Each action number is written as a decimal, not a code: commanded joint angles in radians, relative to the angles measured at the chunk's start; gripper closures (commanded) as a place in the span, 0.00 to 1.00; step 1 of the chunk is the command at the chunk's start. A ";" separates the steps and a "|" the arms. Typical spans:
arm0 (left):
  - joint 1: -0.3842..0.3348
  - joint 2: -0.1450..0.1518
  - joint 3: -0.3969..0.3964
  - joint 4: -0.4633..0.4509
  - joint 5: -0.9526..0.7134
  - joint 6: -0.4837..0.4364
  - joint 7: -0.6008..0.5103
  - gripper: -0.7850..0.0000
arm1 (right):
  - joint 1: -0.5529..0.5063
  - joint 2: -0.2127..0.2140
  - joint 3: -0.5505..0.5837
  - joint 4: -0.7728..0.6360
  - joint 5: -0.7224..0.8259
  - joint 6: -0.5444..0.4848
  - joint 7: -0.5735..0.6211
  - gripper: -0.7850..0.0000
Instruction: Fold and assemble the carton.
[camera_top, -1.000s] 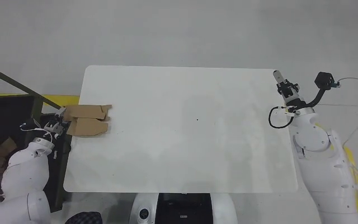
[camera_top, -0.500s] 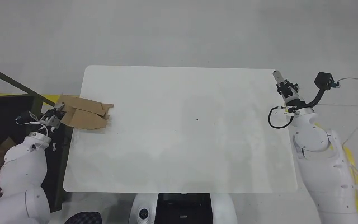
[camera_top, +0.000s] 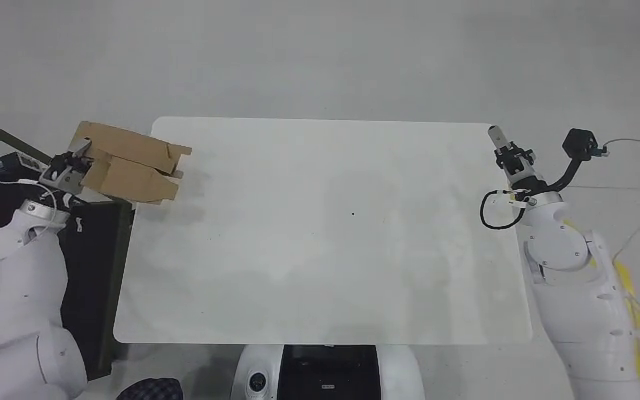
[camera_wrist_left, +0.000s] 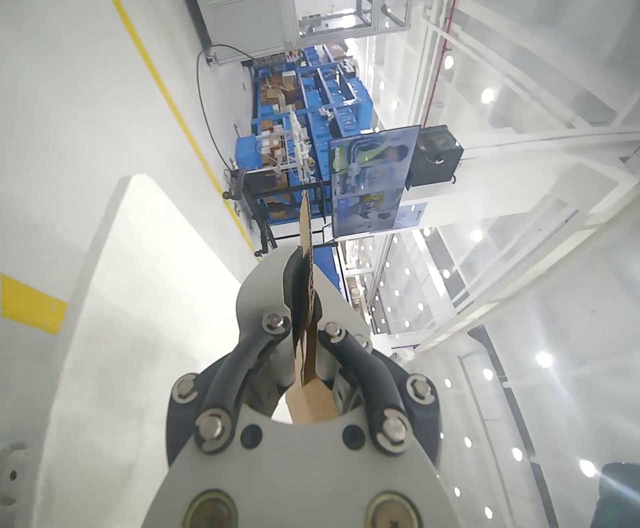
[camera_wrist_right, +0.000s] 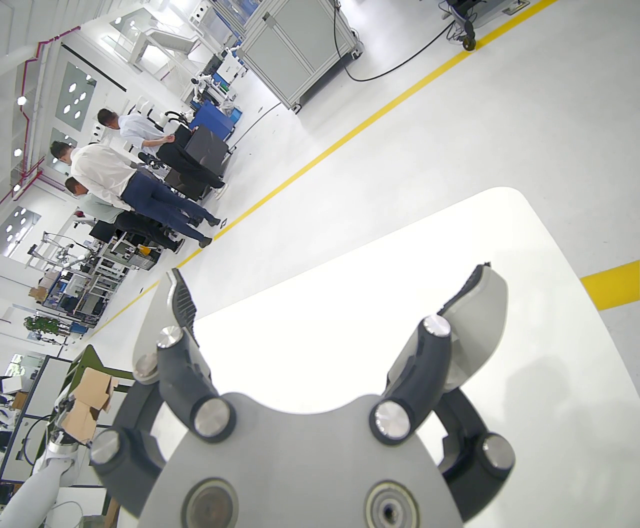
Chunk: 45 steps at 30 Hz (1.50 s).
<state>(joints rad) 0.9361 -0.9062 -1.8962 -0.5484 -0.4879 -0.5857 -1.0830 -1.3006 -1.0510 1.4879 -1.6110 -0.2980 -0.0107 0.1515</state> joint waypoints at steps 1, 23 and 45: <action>-0.001 -0.007 0.019 -0.037 -0.012 0.014 -0.003 1.00 | 0.000 0.000 0.000 0.000 0.000 0.000 0.000 0.00; -0.020 -0.118 0.382 -0.309 -0.076 0.147 0.046 1.00 | 0.000 0.000 0.000 0.000 0.000 0.000 0.000 0.00; -0.158 -0.240 0.735 -0.303 -0.070 0.157 0.058 1.00 | 0.000 0.000 0.000 0.000 0.000 0.000 0.000 0.00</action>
<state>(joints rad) 0.7831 -1.1397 -1.1777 -0.8517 -0.5558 -0.4306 -1.0261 -1.3006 -1.0510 1.4879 -1.6110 -0.2980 -0.0107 0.1515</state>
